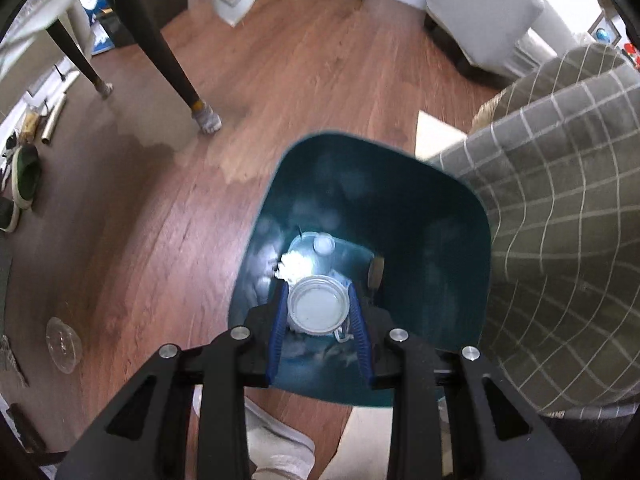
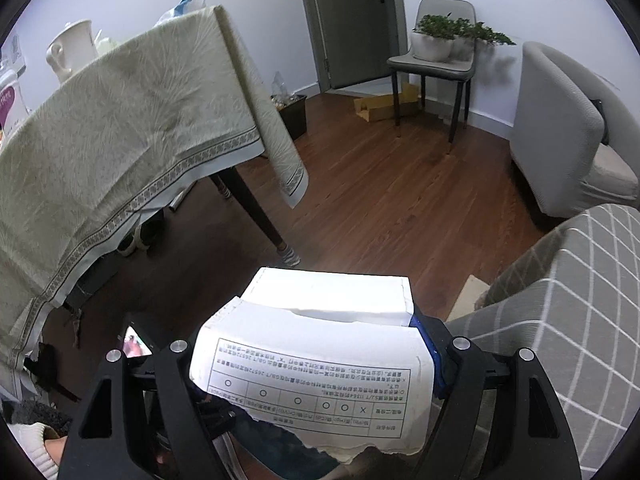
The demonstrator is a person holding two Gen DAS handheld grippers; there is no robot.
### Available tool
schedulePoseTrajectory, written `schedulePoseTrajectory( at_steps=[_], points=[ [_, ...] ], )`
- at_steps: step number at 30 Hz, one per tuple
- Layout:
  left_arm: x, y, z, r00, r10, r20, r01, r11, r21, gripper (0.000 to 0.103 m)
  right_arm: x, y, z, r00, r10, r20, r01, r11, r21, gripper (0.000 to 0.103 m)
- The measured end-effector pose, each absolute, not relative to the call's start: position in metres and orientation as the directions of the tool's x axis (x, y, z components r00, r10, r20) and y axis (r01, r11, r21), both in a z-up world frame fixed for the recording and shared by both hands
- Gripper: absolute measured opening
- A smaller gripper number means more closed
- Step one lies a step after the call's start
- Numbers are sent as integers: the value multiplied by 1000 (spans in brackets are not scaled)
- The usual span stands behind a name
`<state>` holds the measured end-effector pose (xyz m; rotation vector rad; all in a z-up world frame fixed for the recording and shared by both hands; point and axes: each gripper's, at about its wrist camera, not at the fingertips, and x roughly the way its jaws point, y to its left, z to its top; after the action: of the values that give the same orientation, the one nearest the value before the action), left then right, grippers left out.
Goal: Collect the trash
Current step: 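Open the left tool to drop the bottle cap into the bin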
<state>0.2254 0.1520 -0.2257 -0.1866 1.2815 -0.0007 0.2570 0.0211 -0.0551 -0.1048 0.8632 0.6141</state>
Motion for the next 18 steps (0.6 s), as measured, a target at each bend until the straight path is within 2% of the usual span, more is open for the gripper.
schedulePoseTrajectory(
  at_steps=[5, 8, 18],
  points=[
    [218, 151, -242, 237, -135, -962, -77, 985, -157, 34, 257, 35, -62, 474, 456, -753, -555, 819, 147, 77],
    [216, 152, -242, 240, -142, -960, -73, 984, -164, 47, 260, 37, -67, 468, 447, -763, -551, 822, 143, 77],
    [212, 167, -227, 288, -145, -947, -84, 981, -175, 56, 272, 49, -90, 417, 420, -806, -518, 839, 169, 77]
  ],
)
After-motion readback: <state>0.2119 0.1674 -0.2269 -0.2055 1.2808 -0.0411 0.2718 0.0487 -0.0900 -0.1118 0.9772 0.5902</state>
